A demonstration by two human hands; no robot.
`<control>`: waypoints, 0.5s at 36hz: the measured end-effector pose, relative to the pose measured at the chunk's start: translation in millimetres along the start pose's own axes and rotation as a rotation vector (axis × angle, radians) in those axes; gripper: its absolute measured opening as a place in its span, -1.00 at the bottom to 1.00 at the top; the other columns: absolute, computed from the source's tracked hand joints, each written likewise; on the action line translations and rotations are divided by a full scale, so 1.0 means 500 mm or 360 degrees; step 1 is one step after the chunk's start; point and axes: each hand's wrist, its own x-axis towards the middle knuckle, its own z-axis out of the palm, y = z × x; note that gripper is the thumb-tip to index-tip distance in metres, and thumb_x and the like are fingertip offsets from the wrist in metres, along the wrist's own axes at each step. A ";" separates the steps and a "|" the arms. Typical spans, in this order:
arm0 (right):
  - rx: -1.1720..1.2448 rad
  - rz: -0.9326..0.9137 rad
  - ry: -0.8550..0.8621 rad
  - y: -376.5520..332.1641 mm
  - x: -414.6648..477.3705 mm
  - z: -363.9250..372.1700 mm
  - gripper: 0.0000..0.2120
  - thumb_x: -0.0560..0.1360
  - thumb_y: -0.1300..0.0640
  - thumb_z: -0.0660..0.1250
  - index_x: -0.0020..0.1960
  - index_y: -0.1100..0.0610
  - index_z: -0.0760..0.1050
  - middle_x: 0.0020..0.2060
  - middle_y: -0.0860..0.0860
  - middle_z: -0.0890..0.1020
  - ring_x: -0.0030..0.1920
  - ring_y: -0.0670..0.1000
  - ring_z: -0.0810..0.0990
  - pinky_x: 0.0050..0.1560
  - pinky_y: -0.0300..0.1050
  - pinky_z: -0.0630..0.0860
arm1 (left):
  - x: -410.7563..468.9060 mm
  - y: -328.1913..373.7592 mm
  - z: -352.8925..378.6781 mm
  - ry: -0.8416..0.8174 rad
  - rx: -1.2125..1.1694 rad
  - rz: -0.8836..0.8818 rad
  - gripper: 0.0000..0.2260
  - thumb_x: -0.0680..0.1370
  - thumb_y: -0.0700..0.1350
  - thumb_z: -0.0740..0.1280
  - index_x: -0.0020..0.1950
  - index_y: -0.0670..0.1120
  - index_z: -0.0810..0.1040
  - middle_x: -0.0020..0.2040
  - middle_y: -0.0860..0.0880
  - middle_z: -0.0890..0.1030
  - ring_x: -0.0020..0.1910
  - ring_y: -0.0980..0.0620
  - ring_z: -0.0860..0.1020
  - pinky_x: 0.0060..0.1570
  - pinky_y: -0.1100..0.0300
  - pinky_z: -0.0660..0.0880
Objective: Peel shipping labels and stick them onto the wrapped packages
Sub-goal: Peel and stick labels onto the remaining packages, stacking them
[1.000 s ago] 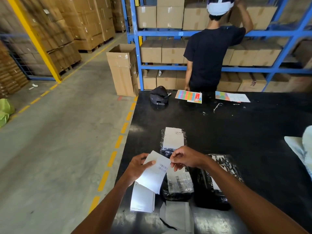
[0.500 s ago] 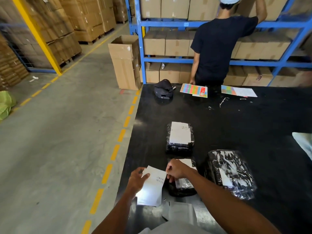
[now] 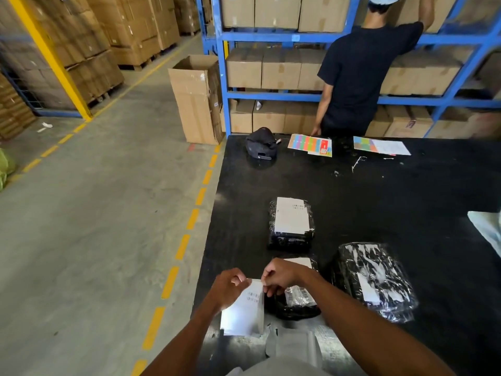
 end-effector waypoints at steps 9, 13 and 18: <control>0.0258 -0.0276 -0.0056 -0.040 -0.044 -0.028 -0.91 0.60 0.26 0.32 -0.01 0.20 0.61 -0.16 0.19 0.66 -0.08 0.19 0.55 -0.27 -0.16 0.44 | -0.051 0.137 -0.046 -0.0561 -0.0338 -0.0137 -0.52 0.61 0.25 0.23 -0.09 -0.11 0.70 -0.20 -0.01 0.69 -0.27 0.09 0.62 -0.20 0.25 0.51; 0.0365 -0.0320 -0.0009 -0.056 -0.061 -0.043 -0.90 0.60 0.30 0.34 0.00 0.19 0.63 -0.17 0.18 0.65 -0.08 0.18 0.54 -0.27 -0.19 0.47 | -0.046 0.166 -0.060 -0.0572 -0.0532 -0.0109 -0.60 0.64 0.16 0.24 -0.05 -0.12 0.71 -0.08 -0.14 0.71 -0.20 0.04 0.62 -0.11 0.16 0.52; 0.0391 -0.0395 0.0001 -0.062 -0.089 -0.064 -0.88 0.60 0.24 0.36 0.06 0.29 0.64 -0.27 0.10 0.65 -0.21 0.12 0.53 -0.26 -0.15 0.45 | -0.044 0.191 -0.065 -0.0592 -0.0633 -0.0073 -0.61 0.63 0.13 0.28 0.03 -0.17 0.69 -0.04 -0.14 0.69 -0.17 0.05 0.57 -0.11 0.19 0.48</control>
